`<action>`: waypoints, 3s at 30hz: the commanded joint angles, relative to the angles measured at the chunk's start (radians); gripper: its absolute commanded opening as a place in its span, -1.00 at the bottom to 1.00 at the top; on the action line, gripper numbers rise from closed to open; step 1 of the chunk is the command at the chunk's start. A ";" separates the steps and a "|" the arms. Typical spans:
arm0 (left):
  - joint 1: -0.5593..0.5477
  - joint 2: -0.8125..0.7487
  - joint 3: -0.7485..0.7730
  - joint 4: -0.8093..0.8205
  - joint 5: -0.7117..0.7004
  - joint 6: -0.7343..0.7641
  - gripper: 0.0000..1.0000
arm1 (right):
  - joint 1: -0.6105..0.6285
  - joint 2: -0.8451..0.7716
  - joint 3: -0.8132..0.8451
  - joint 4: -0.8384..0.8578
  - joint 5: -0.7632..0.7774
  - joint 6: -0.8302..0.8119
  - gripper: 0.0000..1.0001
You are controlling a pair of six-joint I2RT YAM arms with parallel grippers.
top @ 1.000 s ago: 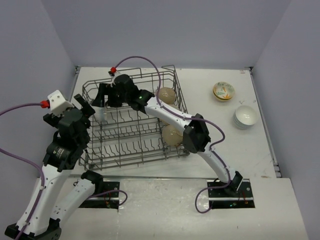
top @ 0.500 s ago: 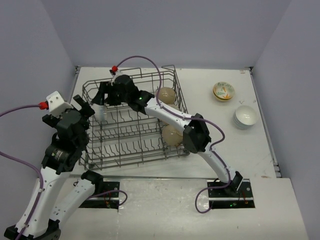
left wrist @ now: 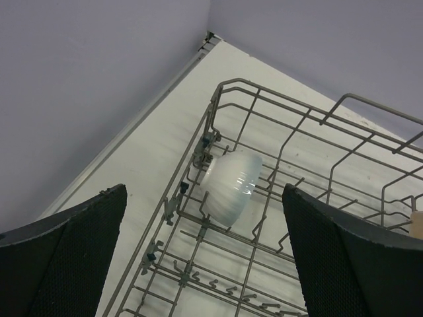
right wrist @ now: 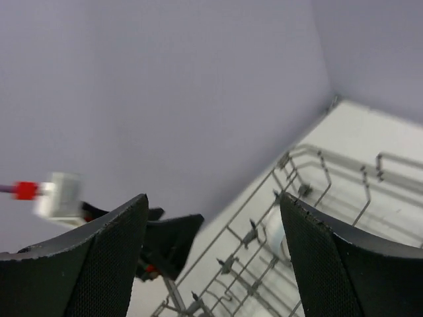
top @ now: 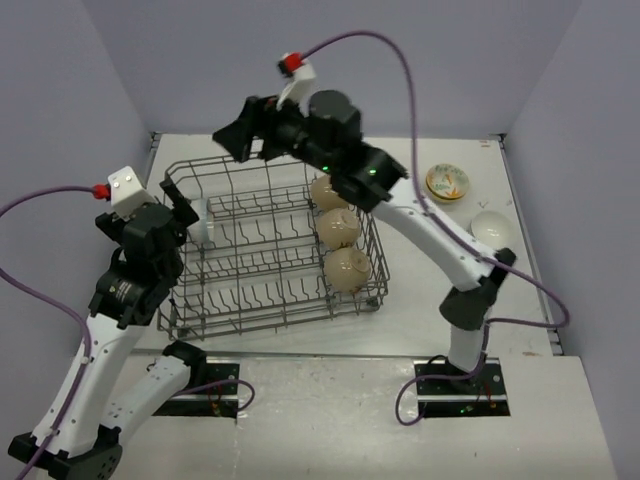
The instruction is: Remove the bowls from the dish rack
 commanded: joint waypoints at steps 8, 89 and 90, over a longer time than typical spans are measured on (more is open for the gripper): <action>-0.002 0.488 0.310 -0.211 0.114 0.040 1.00 | -0.069 -0.559 -0.259 -0.179 0.375 -0.274 0.70; -0.080 1.234 0.574 -0.129 -0.722 0.655 -1.00 | -0.350 -1.053 -0.982 -0.051 0.164 -0.254 0.87; -0.080 1.233 0.577 -0.129 -0.719 0.658 -1.00 | -0.351 -1.053 -0.983 -0.051 0.161 -0.254 0.87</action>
